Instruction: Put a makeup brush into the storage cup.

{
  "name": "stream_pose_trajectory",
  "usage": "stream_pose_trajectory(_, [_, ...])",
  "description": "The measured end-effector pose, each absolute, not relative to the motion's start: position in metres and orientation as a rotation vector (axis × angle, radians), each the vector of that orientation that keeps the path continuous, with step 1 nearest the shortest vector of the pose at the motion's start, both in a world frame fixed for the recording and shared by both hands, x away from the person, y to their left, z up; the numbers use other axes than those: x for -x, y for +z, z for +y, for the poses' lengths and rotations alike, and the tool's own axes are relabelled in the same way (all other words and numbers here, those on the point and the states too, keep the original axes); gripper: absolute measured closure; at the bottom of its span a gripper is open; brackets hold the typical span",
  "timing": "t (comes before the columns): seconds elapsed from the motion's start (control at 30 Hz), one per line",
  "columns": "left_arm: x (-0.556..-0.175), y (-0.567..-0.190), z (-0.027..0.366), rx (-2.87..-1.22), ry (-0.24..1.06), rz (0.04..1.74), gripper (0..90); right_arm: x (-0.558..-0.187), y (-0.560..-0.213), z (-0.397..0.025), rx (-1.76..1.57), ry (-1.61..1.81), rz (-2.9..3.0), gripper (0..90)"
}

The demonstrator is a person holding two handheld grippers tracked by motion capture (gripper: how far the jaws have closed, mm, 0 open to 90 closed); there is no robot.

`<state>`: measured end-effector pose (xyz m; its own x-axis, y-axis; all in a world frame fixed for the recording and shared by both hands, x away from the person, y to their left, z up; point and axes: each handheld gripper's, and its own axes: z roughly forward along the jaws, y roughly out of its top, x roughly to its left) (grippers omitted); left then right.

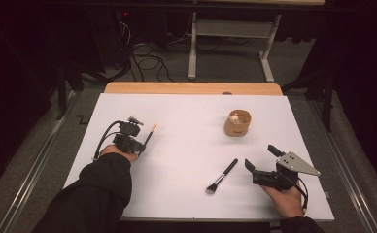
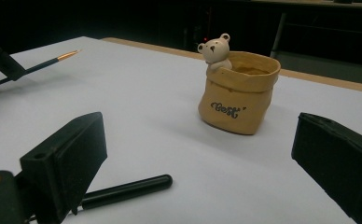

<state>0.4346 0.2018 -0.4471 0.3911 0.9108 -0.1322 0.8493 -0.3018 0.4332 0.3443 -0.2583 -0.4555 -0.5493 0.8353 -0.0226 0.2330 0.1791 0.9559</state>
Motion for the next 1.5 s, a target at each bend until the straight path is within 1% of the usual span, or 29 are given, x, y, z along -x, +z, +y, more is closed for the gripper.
stream_pose_trajectory(0.13, [-0.43, -0.448, 0.205, -2.176, 0.224, 1.513, 84.5, -0.345, -0.456, -0.258, -1.002, 1.383, 1.899, 3.8])
stream_pose_trajectory(0.7, [-0.407, -0.459, 0.22, -2.054, 0.283, 1.447, 84.5, -0.345, -0.456, -0.257, -0.992, 1.377, 1.903, 3.8])
stream_pose_trajectory(0.77, [-0.404, -0.459, 0.221, -2.048, 0.31, 1.432, 84.6, -0.345, -0.456, -0.257, -0.992, 1.378, 1.902, 3.8])
stream_pose_trajectory(0.83, [-0.401, -0.46, 0.223, -2.014, 0.316, 1.433, 84.6, -0.345, -0.456, -0.257, -0.988, 1.384, 1.898, 3.7])
stream_pose_trajectory(0.93, [-0.398, -0.46, 0.225, -1.957, 0.321, 1.417, 84.5, -0.344, -0.456, -0.257, -0.985, 1.395, 1.892, 2.7])
stream_pose_trajectory(1.07, [-0.395, -0.463, 0.226, -1.931, 0.338, 1.4, 84.5, -0.344, -0.455, -0.256, -0.988, 1.411, 1.881, 0.5])
stream_pose_trajectory(1.23, [-0.393, -0.466, 0.229, -1.889, 0.347, 1.393, 84.5, -0.344, -0.455, -0.257, -0.987, 1.412, 1.878, 0.3])
stream_pose_trajectory(1.5, [-0.385, -0.47, 0.224, -1.857, 0.412, 1.317, 84.5, -0.344, -0.456, -0.255, -0.977, 1.406, 1.889, 0.4])
